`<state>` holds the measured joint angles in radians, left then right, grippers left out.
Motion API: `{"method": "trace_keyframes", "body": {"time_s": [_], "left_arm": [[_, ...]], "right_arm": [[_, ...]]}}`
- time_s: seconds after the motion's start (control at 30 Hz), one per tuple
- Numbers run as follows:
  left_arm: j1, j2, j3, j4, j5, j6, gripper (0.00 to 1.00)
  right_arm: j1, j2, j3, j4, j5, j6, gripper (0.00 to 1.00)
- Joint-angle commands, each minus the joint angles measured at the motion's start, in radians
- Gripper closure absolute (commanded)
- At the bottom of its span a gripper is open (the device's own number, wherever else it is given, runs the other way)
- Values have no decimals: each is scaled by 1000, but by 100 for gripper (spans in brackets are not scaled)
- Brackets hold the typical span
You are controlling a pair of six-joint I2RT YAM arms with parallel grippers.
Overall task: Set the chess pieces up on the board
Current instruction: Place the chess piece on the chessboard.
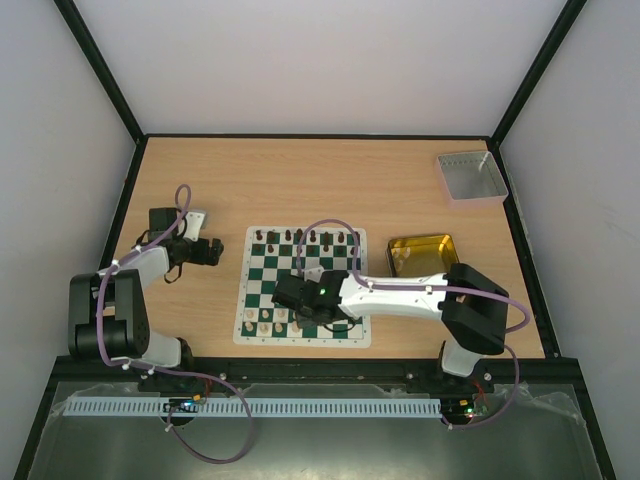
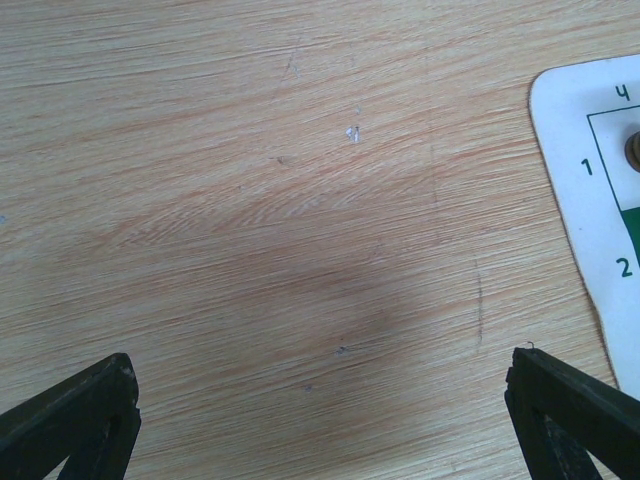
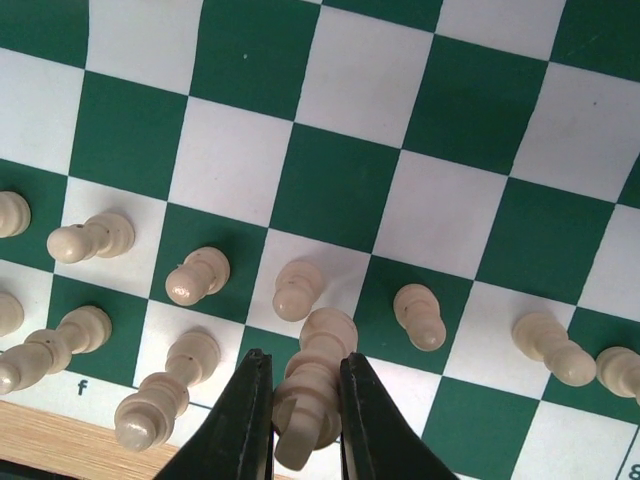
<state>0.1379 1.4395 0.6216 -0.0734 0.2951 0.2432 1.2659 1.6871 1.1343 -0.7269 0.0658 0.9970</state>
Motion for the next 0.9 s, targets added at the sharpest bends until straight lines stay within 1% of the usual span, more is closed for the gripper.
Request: {"method": "trace_keyframes", "body": {"time_s": [0.0, 0.2, 0.43, 0.63, 0.87], "left_arm": [[-3, 4, 14, 0, 1, 2, 1], [-3, 4, 14, 0, 1, 2, 1], [-3, 2, 15, 1, -1, 3, 0], [-3, -4, 9, 3, -3, 1, 0], [-3, -5, 10, 3, -2, 2, 1]], "right_arm": [[18, -1, 8, 3, 12, 29, 90], [43, -26, -12, 4, 11, 53, 89], [73, -48, -46, 52, 2, 80, 90], [75, -58, -86, 104, -3, 96, 90], [75, -57, -107, 120, -9, 100, 90]]}}
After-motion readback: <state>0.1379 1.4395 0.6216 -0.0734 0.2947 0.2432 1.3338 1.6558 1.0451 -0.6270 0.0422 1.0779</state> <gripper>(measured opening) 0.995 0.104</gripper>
